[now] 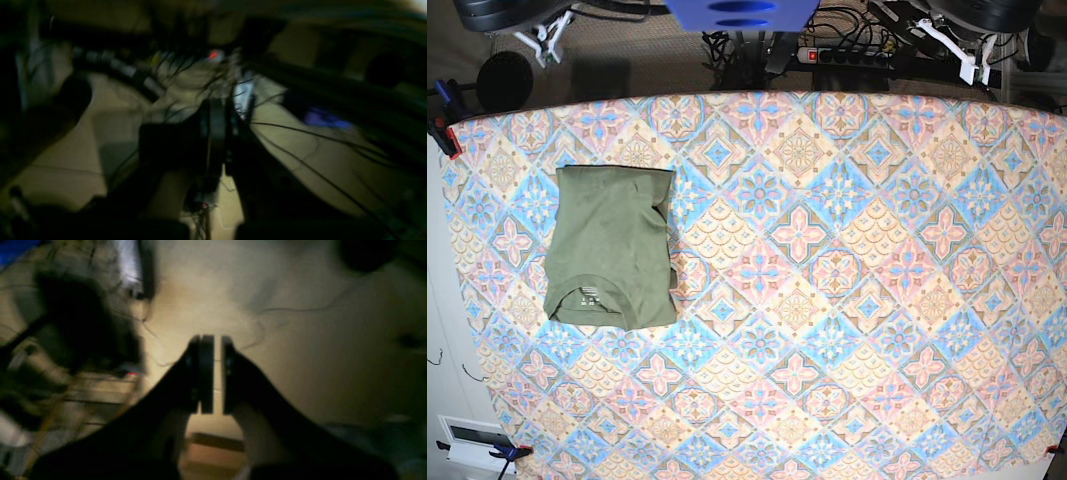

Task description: Layout the t-shirt on the table in an organized manner, then fold the t-shirt properly

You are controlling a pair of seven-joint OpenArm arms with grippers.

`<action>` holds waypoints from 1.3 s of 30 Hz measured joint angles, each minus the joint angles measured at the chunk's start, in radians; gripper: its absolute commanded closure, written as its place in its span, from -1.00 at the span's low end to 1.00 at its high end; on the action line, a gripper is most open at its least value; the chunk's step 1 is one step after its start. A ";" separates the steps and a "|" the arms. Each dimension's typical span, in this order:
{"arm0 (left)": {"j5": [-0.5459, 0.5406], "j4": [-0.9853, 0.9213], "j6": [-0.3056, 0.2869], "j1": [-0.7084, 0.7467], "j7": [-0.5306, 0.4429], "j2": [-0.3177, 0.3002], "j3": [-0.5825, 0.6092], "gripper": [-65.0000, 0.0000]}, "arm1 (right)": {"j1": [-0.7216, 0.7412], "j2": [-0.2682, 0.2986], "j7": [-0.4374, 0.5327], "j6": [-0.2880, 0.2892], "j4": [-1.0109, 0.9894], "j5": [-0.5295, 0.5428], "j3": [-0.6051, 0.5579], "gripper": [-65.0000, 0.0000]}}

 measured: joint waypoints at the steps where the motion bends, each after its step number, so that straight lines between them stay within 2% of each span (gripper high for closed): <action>1: 0.016 -0.034 0.006 -0.003 -0.036 -0.003 0.018 1.00 | 0.002 0.000 0.014 -0.006 -0.050 -0.008 -0.005 0.88; 2: 0.011 -0.072 -0.001 -0.003 -0.103 -0.011 0.041 1.00 | 0.008 0.005 0.060 -0.001 -0.109 0.002 -0.006 0.88; 5: 0.042 -0.169 -0.001 -0.007 -0.192 -0.005 0.100 1.00 | 0.013 0.006 0.120 -0.005 -0.256 -0.004 -0.020 0.88; 8: 0.098 -0.283 0.000 -0.028 -0.243 -0.011 0.174 1.00 | 0.090 0.002 0.133 -0.001 -0.391 -0.031 -0.054 0.88; 10: 0.132 -0.366 0.000 -0.071 -0.266 -0.011 0.206 1.00 | 0.168 0.002 0.204 -0.014 -0.488 -0.019 -0.086 0.88; 12: 0.145 -0.447 -0.001 -0.119 -0.309 -0.012 0.218 1.00 | 0.213 0.009 0.307 0.002 -0.567 0.031 -0.108 0.88; 16: 0.190 -0.583 0.003 -0.199 -0.367 -0.014 0.231 1.00 | 0.269 0.041 0.340 -0.018 -0.769 -0.029 -0.162 0.88; 20: 0.228 -0.732 0.006 -0.262 -0.451 -0.018 0.316 1.00 | 0.354 0.044 0.463 -0.017 -0.959 -0.019 -0.203 0.88; 25: 0.279 -0.974 -0.001 -0.369 -0.630 -0.013 0.382 1.00 | 0.458 0.031 0.690 -0.004 -1.096 0.012 -0.277 0.88; 27: 0.306 -1.076 0.017 -0.407 -0.678 -0.020 0.419 1.00 | 0.467 0.035 0.731 -0.014 -1.155 0.001 -0.308 0.88; 30: 0.308 -1.210 0.007 -0.458 -0.776 -0.022 0.481 1.00 | 0.478 0.034 0.789 -0.016 -1.253 -0.010 -0.355 0.88; 34: 0.311 -1.329 0.008 -0.523 -0.849 -0.018 0.599 1.00 | 0.525 0.025 0.845 -0.016 -1.318 -0.011 -0.381 0.88; 37: 0.300 -1.409 0.008 -0.571 -0.926 -0.014 0.724 1.00 | 0.559 -0.024 0.907 -0.114 -1.316 0.006 -0.381 0.88; 39: 0.306 -1.452 0.011 -0.593 -0.962 -0.013 0.813 1.00 | 0.575 -0.061 0.911 -0.134 -1.318 0.003 -0.381 0.88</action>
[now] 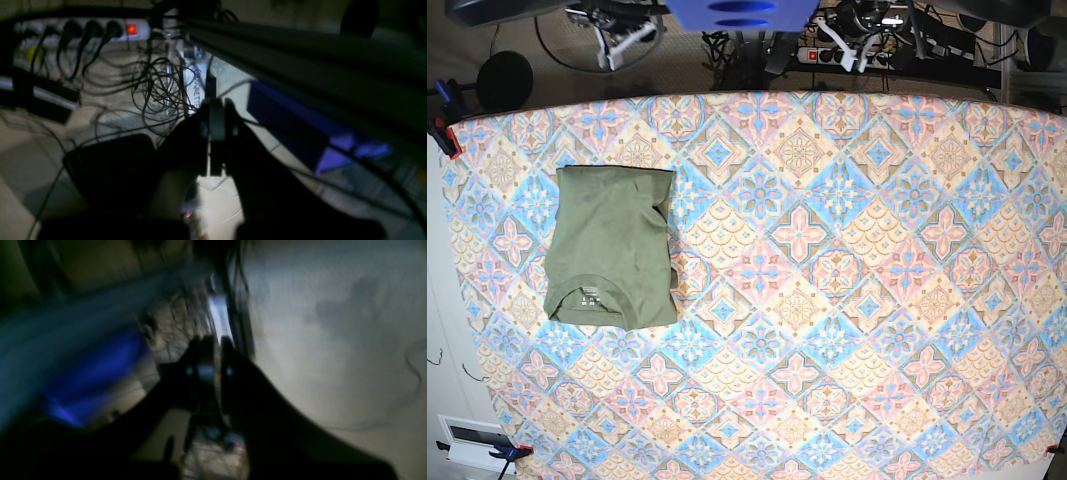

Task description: Layout the t-shirt on the table in an organized manner, then fold the t-shirt properly

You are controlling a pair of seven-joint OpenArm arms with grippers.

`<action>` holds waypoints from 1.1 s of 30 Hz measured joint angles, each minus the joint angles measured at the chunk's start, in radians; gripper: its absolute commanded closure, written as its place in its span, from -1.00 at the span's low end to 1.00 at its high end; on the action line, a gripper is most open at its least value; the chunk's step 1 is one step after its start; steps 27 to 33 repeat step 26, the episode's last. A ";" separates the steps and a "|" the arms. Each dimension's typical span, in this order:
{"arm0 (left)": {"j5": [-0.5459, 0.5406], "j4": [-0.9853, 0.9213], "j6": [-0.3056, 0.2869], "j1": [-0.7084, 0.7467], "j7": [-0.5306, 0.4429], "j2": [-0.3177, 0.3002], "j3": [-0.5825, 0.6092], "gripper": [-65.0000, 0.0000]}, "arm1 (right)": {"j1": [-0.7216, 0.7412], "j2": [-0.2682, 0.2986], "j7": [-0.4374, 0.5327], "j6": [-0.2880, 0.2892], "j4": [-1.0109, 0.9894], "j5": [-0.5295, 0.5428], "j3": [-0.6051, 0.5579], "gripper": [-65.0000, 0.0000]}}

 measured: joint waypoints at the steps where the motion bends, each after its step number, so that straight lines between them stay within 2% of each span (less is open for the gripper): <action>1: 0.002 -0.014 0.003 -0.005 -0.022 0.001 0.039 1.00 | 0.002 -0.020 -0.005 -0.025 -0.002 -0.008 0.000 0.88; 3: -0.001 -0.022 0.044 -0.006 -0.066 0.003 0.083 1.00 | -0.002 -0.035 -0.018 -0.057 -0.010 -0.011 0.000 0.88; 6: -0.001 -0.028 0.118 -0.020 -0.101 -0.001 0.113 1.00 | -0.013 -0.014 -0.023 -0.109 -0.011 -0.011 0.000 0.88; 9: 0.000 -0.029 0.145 -0.056 -0.100 0.000 0.130 1.00 | -0.014 0.014 -0.017 -0.118 -0.011 -0.008 0.009 0.88; 12: -0.003 -0.026 0.153 -0.090 -0.112 0.013 0.130 1.00 | -0.003 -0.001 -0.018 -0.114 -0.009 -0.004 0.008 0.88; 14: -0.006 -0.023 0.153 -0.105 -0.110 0.021 0.128 1.00 | 0.005 -0.018 -0.058 -0.118 -0.009 0.000 0.008 0.88; 15: -0.005 -0.023 0.153 -0.106 -0.103 0.024 0.128 1.00 | 0.010 -0.023 -0.089 -0.137 -0.010 -0.002 0.008 0.88; 17: -0.005 -0.024 0.153 -0.100 -0.092 0.030 0.128 1.00 | 0.015 -0.022 -0.108 -0.253 -0.010 -0.007 0.008 0.87; 18: -0.005 -0.025 0.152 -0.094 -0.092 0.030 0.128 1.00 | 0.016 -0.013 -0.110 -0.291 -0.010 -0.006 0.008 0.87; 21: -0.005 -0.025 0.153 -0.086 -0.085 0.033 0.128 1.00 | 0.015 0.004 -0.114 -0.361 -0.010 -0.007 0.008 0.87; 24: -0.005 -0.024 0.153 -0.093 -0.088 0.049 0.127 1.00 | 0.016 -0.002 -0.117 -0.361 -0.010 -0.007 0.008 0.87; 26: -0.005 -0.024 0.152 -0.107 -0.089 0.053 0.126 1.00 | 0.018 -0.029 -0.116 -0.361 -0.010 -0.007 0.008 0.87; 33: -0.005 -0.024 0.152 -0.107 -0.089 0.053 0.126 1.00 | 0.018 -0.029 -0.116 -0.361 -0.010 -0.007 0.008 0.87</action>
